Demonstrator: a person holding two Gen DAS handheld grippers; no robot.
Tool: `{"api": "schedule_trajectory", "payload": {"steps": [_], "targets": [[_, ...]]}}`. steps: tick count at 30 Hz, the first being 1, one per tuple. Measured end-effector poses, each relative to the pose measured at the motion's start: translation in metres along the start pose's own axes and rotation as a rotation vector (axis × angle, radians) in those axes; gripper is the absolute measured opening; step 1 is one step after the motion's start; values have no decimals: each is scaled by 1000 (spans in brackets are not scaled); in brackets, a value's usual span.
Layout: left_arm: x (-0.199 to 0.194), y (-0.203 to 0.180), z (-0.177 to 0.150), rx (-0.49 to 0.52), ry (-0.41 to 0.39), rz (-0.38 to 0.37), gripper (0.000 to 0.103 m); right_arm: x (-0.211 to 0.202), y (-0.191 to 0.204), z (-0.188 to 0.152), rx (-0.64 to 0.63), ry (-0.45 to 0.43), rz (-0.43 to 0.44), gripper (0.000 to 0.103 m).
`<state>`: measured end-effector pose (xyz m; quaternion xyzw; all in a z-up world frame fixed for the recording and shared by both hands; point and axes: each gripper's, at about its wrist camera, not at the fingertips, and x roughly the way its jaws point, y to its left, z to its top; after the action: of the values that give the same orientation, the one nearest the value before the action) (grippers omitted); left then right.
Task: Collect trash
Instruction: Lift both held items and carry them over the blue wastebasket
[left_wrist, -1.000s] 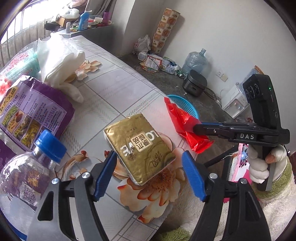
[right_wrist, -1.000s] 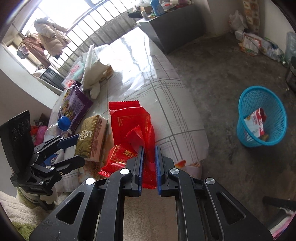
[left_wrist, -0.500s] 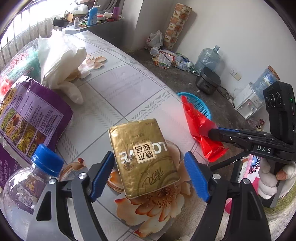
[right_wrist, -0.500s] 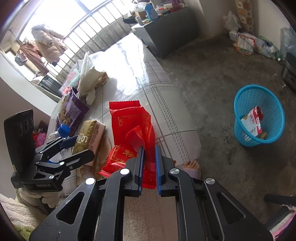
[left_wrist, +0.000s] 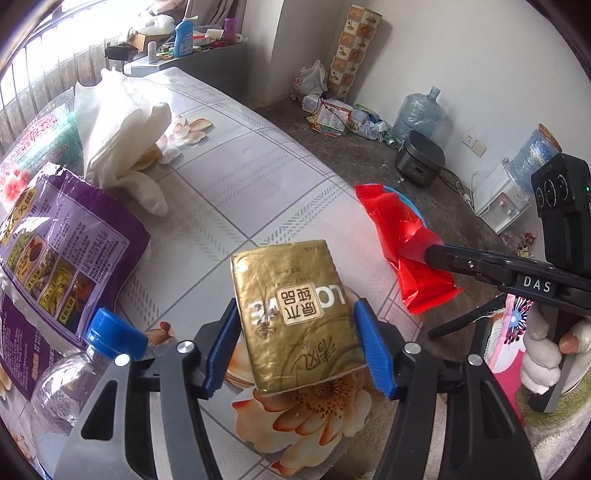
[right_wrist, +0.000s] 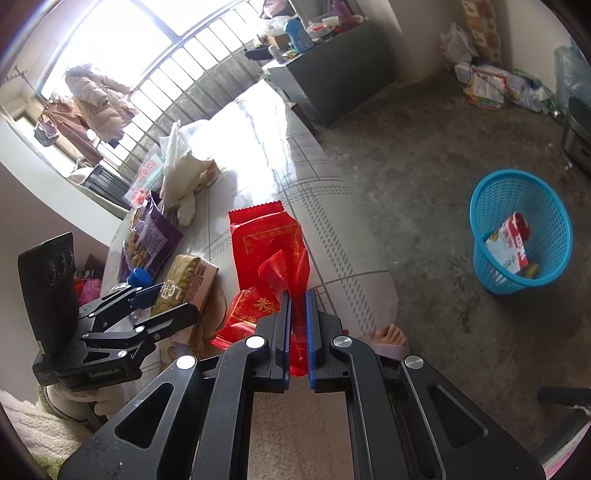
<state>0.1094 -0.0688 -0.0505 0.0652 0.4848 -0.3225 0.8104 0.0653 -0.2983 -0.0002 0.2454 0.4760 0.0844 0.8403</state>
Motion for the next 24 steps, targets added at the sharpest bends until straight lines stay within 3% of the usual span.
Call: {"api": "schedule_trajectory", "payload": {"steps": [18, 24], "targets": [[-70, -14, 25, 12, -142, -32, 60, -31, 12, 20, -26, -143, 63, 4], [-99, -18, 43, 26, -167, -74, 60, -48, 14, 29, -41, -212, 81, 3]]}}
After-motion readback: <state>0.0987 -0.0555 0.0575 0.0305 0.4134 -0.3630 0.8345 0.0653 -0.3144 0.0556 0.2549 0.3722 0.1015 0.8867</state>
